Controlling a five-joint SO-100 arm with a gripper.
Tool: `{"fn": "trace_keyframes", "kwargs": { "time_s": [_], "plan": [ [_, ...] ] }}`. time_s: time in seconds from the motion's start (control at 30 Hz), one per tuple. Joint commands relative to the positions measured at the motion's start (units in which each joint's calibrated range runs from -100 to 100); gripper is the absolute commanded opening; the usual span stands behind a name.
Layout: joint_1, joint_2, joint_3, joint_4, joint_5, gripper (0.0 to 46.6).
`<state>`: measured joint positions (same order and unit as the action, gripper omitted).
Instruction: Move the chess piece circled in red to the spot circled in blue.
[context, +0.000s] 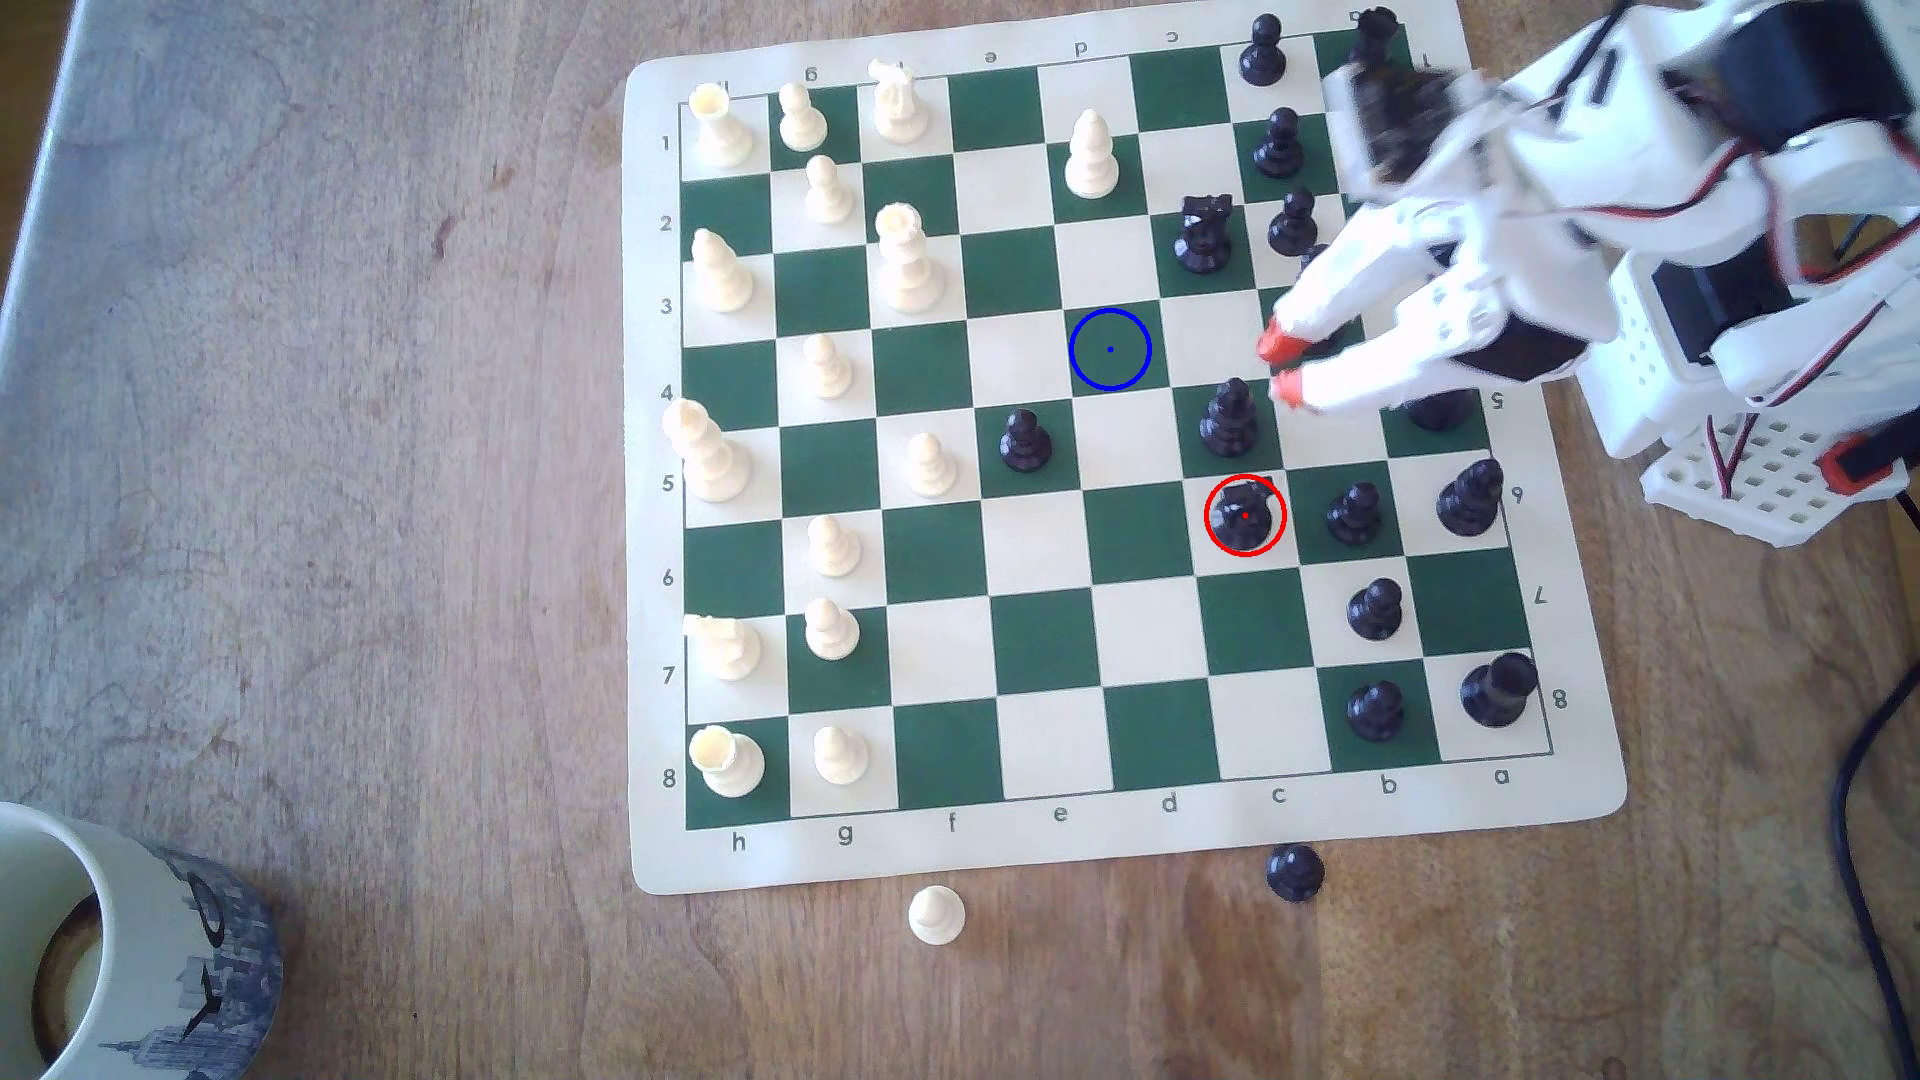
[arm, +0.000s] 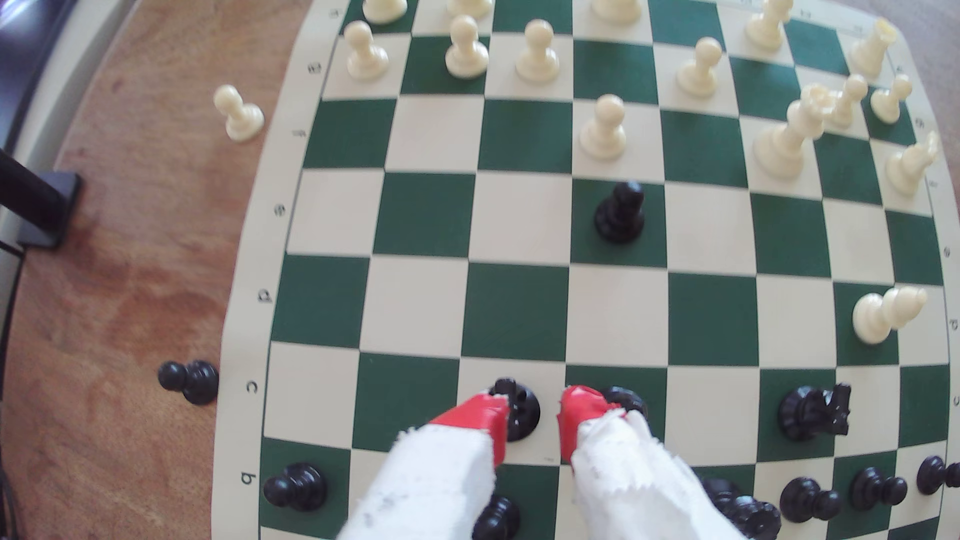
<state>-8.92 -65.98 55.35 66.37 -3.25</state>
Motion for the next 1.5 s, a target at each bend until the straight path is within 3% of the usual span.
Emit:
{"fn": "trace_keyframes", "kwargs": {
  "time_s": [0.0, 0.13, 0.33, 0.77, 1.2, 1.47],
  "plan": [
    [0.5, 2.3, -3.7, 0.1, 0.9, 11.3],
    [1.2, 5.6, -7.7, 4.8, 2.6, 13.0],
    [-0.3, 8.0, -8.4, 5.3, 2.6, 14.2],
    [-4.6, 13.5, 2.1, -6.8, 0.8, 14.8],
    [-0.7, 20.5, 4.3, -9.4, 4.4, 14.9],
    [0.1, 24.4, 4.5, -12.6, 5.1, 14.7]
  ]
}}
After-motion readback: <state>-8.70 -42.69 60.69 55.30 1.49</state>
